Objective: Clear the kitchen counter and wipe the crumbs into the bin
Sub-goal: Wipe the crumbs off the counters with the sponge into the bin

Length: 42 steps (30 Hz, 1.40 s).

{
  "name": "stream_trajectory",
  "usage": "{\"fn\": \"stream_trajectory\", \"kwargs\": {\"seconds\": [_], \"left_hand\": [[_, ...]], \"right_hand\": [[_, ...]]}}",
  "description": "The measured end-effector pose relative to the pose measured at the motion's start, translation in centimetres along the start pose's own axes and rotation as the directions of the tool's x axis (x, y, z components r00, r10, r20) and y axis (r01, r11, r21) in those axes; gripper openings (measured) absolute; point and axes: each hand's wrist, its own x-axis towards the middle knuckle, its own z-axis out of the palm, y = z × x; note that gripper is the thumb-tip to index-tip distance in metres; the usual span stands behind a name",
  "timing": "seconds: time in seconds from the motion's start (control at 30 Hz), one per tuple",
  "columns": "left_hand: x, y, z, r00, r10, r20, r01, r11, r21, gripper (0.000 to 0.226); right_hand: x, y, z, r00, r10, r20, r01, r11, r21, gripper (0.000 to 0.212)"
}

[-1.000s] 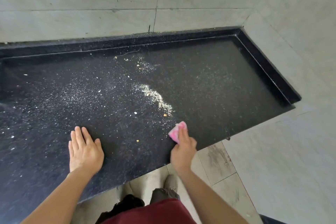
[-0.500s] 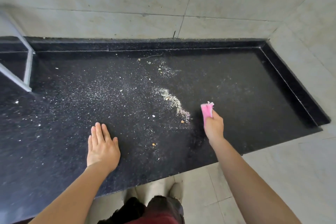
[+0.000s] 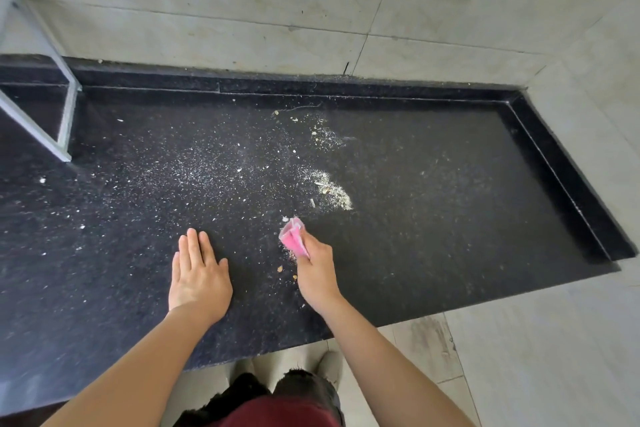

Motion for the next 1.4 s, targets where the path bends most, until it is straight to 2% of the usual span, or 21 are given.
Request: {"fn": "stream_trajectory", "kwargs": {"seconds": [0.03, 0.07, 0.13, 0.27, 0.37, 0.43, 0.5, 0.6, 0.67, 0.7, 0.77, 0.83, 0.9, 1.0, 1.07, 1.1, 1.13, 1.2, 1.27, 1.33, 1.4], "left_hand": [[0.0, 0.0, 0.0, 1.0, 0.0, -0.002, 0.0, 1.0, -0.001, 0.062], [0.1, -0.1, 0.1, 1.0, 0.001, -0.006, -0.001, 1.0, -0.009, 0.062], [0.1, -0.1, 0.2, 1.0, 0.004, -0.009, -0.004, 1.0, -0.019, 0.061], [0.3, -0.1, 0.4, 1.0, 0.002, -0.012, -0.002, 1.0, -0.003, 0.061], [0.3, -0.2, 0.6, 1.0, -0.004, -0.017, 0.004, 1.0, 0.002, 0.06], [0.4, -0.3, 0.7, 1.0, -0.007, -0.023, 0.007, 1.0, 0.006, 0.06], [0.4, -0.3, 0.6, 1.0, -0.006, -0.024, 0.006, 1.0, 0.001, 0.06], [0.3, -0.2, 0.4, 1.0, -0.006, -0.011, 0.006, 1.0, -0.003, 0.06], [0.3, -0.1, 0.2, 1.0, -0.008, 0.001, 0.008, 1.0, 0.007, 0.06], [0.3, -0.1, 0.1, 1.0, -0.01, 0.009, 0.01, 1.0, 0.012, 0.06], [0.2, 0.0, -0.3, 1.0, -0.009, 0.025, 0.009, 1.0, 0.012, 0.059], [0.1, 0.0, -0.5, 0.999, -0.004, 0.038, 0.003, 1.0, 0.006, 0.058], [0.0, 0.0, -0.6, 0.999, -0.001, 0.037, 0.001, 1.0, 0.0, 0.057], [0.0, -0.1, -0.5, 1.0, -0.001, 0.021, 0.001, 1.0, 0.016, 0.057], [0.0, 0.0, -0.4, 1.0, 0.005, 0.013, -0.005, 1.0, 0.029, 0.057], [0.0, -0.1, -0.4, 1.0, 0.003, 0.01, -0.003, 0.999, 0.034, 0.057], [0.0, -0.1, -0.3, 1.0, 0.004, 0.007, -0.004, 0.999, 0.036, 0.057], [0.1, -0.2, -0.1, 1.0, 0.006, -0.002, -0.006, 0.999, 0.031, 0.058], [0.2, -0.3, 0.1, 1.0, 0.004, -0.006, -0.003, 1.0, 0.031, 0.058], [0.2, -0.3, 0.0, 1.0, 0.003, -0.002, -0.003, 0.999, 0.033, 0.058], [0.2, -0.2, -0.2, 1.0, -0.001, 0.011, 0.0, 0.999, 0.044, 0.058]], "right_hand": [[0.1, -0.6, -0.5, 1.0, -0.002, 0.007, 0.002, 0.995, 0.096, 0.026], [0.6, -1.0, -1.5, 1.0, 0.007, -0.018, -0.004, 0.987, 0.162, 0.027], [2.0, -1.3, -4.3, 0.991, 0.044, -0.129, -0.012, 0.971, 0.237, 0.045], [7.1, 0.9, -10.5, 0.904, 0.215, -0.37, -0.078, 0.933, 0.35, 0.032], [10.5, 3.2, -13.5, 0.839, 0.324, -0.436, -0.268, 0.945, 0.187, 0.033], [11.6, 3.6, -13.4, 0.796, 0.376, -0.475, -0.408, 0.912, 0.04, 0.035], [11.4, 3.0, -11.1, 0.813, 0.301, -0.499, -0.368, 0.929, -0.038, 0.047], [9.5, 1.1, -6.2, 0.876, 0.134, -0.463, -0.211, 0.97, -0.119, 0.057], [8.1, 0.1, -3.2, 0.922, 0.023, -0.386, -0.126, 0.962, -0.243, 0.061], [7.4, -0.5, -2.0, 0.945, 0.002, -0.327, -0.086, 0.967, -0.242, 0.061], [5.9, -2.0, -0.4, 0.992, -0.014, -0.129, 0.006, 0.998, -0.063, 0.046], [5.1, -3.5, -0.4, 0.999, -0.044, 0.016, 0.042, 0.994, 0.099, 0.026], [5.8, -4.4, -1.7, 0.999, -0.043, -0.01, 0.044, 0.991, 0.13, 0.03], [8.7, -4.8, -5.0, 0.975, 0.078, -0.207, -0.008, 0.948, 0.317, 0.025], [11.4, -4.4, -7.6, 0.923, 0.164, -0.348, -0.066, 0.959, 0.276, 0.018], [13.0, -3.7, -8.6, 0.899, 0.185, -0.396, -0.104, 0.971, 0.217, 0.025], [14.2, -3.0, -9.5, 0.884, 0.217, -0.414, -0.17, 0.974, 0.147, 0.03], [16.1, -1.8, -10.1, 0.855, 0.297, -0.426, -0.338, 0.941, -0.023, 0.019], [16.7, -1.4, -8.3, 0.839, 0.287, -0.463, -0.399, 0.902, -0.163, 0.047], [15.5, -2.2, -5.0, 0.873, 0.109, -0.476, -0.279, 0.911, -0.303, 0.058], [13.6, -3.2, -1.6, 0.913, -0.061, -0.403, -0.111, 0.914, -0.39, 0.06]]}}
